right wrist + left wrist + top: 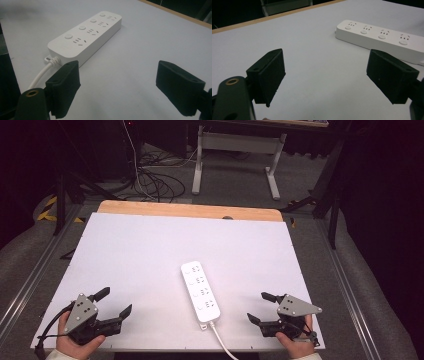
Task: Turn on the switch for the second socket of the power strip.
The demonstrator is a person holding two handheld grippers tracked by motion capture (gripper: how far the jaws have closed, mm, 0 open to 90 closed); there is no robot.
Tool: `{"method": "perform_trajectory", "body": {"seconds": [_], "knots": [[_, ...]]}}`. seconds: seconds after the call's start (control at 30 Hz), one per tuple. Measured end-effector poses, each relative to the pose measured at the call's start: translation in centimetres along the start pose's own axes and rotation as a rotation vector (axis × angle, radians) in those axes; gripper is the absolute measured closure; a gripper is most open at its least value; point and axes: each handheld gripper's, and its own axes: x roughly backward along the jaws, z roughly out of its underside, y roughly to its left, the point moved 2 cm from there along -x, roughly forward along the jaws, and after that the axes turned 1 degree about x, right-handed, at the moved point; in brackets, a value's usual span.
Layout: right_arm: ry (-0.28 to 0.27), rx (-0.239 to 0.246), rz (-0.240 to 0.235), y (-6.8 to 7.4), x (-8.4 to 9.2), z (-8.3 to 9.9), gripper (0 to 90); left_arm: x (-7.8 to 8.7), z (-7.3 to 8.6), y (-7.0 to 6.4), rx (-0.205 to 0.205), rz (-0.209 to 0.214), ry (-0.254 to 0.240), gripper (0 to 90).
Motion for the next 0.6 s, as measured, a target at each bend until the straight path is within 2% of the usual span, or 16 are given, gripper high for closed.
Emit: {"method": "perform_trajectory", "body": {"seconds": [0.6], "knots": [[0.0, 0.001, 0.017, -0.02, 0.13, -0.04, 19.7, 0.14, -0.01, 0.1, -0.006, -0.026, 0.002, 16.0]]}}
